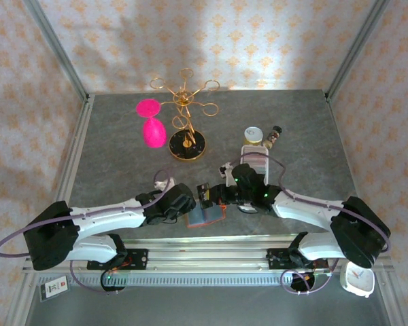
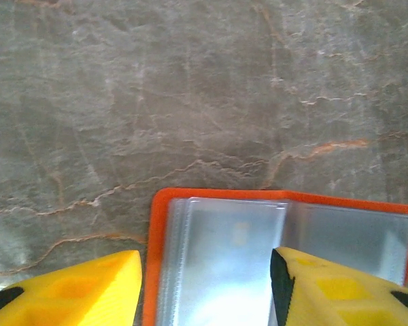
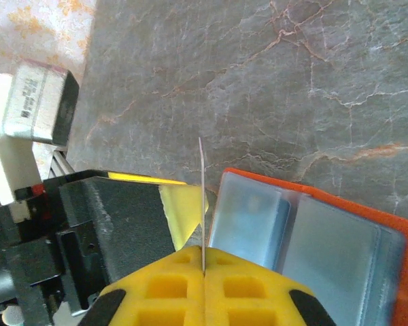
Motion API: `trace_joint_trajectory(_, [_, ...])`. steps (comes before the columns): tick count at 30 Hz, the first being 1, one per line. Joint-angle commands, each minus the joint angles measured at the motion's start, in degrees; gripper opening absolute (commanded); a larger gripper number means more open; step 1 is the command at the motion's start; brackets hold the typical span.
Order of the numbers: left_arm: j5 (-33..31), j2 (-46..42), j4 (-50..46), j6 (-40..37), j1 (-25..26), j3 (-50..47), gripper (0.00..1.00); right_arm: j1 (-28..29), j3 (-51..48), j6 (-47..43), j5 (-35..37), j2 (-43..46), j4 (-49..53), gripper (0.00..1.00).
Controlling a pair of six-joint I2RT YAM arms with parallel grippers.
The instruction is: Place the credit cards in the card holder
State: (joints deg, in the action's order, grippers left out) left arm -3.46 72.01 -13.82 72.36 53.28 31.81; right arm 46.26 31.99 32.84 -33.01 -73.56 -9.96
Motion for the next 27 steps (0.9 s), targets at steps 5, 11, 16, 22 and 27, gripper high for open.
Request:
trace_joint_trajectory(5, [0.0, 3.4, 2.6, 1.6, 1.8, -0.4, 0.50, 0.7, -3.4, 2.6, 4.4, 1.4, -1.8, 0.00])
trace_joint_trajectory(11, [0.0, 5.1, 3.4, 2.2, 2.8, -1.0, 0.46, 0.7, -5.4, 3.9, 5.6, 1.4, -3.7, 0.00])
trace_joint_trajectory(16, [-0.1, 5.5, 3.9, 2.7, 3.3, -1.3, 0.44, 0.8, -6.3, 5.2, 4.5, 0.4, -5.9, 0.00])
trace_joint_trajectory(22, [-0.6, 5.5, 2.9, 3.1, 3.8, -1.7, 0.40, 1.1, -6.5, 6.2, 4.5, -0.8, -8.0, 0.00])
trace_joint_trajectory(27, [-0.4, 5.7, 3.6, 3.5, 4.2, -2.5, 0.38, 2.1, -6.2, 7.1, 5.2, -2.9, -9.2, 0.00])
